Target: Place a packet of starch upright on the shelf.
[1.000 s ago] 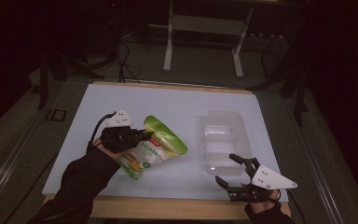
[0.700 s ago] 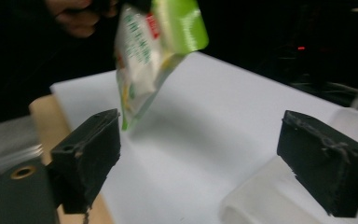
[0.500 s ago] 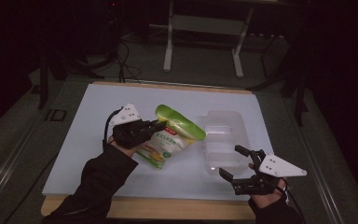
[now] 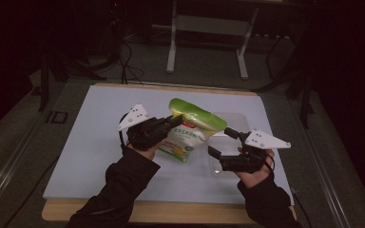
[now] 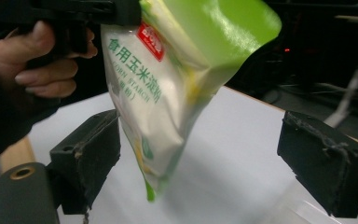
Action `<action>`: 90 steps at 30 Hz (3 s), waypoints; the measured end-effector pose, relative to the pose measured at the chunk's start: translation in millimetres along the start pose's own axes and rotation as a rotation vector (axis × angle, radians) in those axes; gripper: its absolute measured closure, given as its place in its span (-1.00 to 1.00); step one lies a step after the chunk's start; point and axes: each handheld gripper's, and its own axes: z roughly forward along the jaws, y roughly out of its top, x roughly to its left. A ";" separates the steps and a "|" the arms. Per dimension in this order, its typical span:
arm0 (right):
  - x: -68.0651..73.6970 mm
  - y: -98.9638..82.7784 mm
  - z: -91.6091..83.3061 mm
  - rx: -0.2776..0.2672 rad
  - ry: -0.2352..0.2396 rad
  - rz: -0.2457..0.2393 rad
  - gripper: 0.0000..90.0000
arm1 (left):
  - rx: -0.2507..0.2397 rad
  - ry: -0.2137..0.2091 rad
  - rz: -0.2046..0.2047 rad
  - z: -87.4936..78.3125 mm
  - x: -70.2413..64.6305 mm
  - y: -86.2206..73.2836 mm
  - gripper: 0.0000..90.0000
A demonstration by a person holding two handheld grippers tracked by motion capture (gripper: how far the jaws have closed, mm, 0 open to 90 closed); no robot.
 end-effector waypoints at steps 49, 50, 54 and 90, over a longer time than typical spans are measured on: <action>-64.3 78.5 -7.1 0.215 0.399 -0.215 0.88 | -0.036 -0.155 -0.023 -14.0 5.5 -11.0 -0.75; -68.1 80.1 -10.7 0.212 0.389 -0.219 0.88 | -0.017 -0.161 -0.026 -15.1 6.8 -14.1 -0.76; -84.1 83.7 -24.1 0.211 0.373 -0.237 0.88 | 0.102 -0.160 -0.044 -18.2 12.5 -27.4 -0.97; -149.8 23.9 -16.1 0.306 0.326 -0.144 0.89 | 0.223 -0.009 -0.087 -65.5 30.2 -90.3 -0.99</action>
